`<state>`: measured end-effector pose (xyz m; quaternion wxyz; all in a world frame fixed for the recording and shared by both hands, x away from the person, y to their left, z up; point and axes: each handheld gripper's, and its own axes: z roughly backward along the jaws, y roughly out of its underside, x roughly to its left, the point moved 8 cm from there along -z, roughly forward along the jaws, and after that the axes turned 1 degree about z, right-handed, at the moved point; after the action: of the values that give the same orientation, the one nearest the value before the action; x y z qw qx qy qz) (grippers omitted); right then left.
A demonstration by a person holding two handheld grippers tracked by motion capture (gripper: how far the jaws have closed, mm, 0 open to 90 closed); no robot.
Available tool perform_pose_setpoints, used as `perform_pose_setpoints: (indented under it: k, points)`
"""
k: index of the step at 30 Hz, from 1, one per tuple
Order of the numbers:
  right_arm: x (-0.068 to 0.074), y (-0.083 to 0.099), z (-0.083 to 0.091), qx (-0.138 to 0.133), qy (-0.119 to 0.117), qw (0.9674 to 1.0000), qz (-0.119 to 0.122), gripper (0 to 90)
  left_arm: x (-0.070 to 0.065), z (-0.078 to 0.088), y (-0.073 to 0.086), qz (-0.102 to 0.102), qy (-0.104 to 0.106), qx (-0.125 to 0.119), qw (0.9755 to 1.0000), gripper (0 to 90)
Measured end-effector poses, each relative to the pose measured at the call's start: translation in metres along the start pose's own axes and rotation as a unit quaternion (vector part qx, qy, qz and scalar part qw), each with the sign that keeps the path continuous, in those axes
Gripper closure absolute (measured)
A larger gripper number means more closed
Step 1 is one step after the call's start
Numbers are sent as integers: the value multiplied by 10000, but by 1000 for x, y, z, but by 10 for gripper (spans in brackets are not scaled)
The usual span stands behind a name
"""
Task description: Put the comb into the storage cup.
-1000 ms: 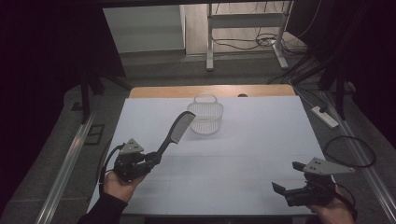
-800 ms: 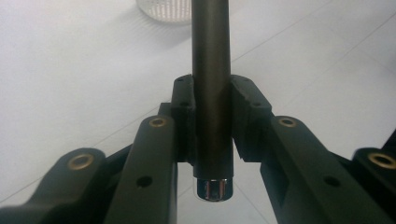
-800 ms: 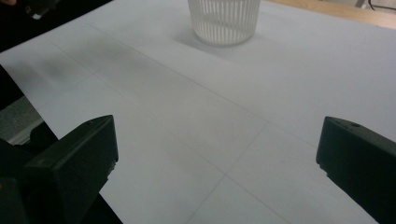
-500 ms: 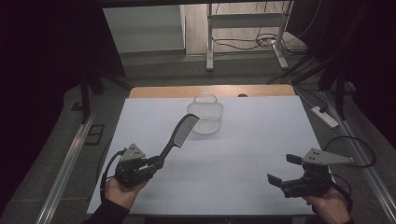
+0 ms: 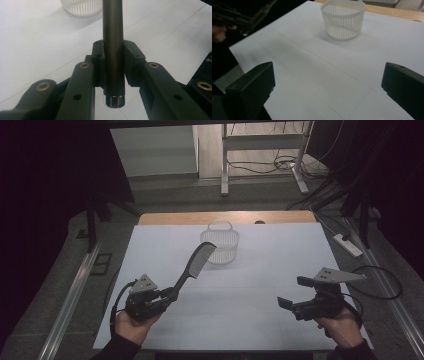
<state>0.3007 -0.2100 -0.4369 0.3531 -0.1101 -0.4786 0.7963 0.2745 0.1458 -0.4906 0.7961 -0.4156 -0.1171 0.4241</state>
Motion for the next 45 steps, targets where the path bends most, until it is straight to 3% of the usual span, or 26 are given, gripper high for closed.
perform_pose_setpoints:
  k: [2, 14, 24, 33, 45]
  points:
    - [2, -4, -4, -74, -120, 9998, -159, 0, -1, -1, -2, -4, 28, -17, 10000, 722]
    - [5, -12, -28, 106, -235, 9995, -187, 0, -8, -8, -6, -146, 148, -42, 9998, 722]
    - [10, -27, -43, 74, -406, 9988, -257, 0, -15, -14, -10, -226, 255, -76, 9994, 722]
    - [15, -40, -64, 66, -688, 9961, -542, 0, -22, -19, -13, -346, 312, -100, 9989, 723]
    - [23, -57, -86, 194, -895, 9935, -672, 0, -29, -25, -15, -470, 392, -78, 9981, 723]
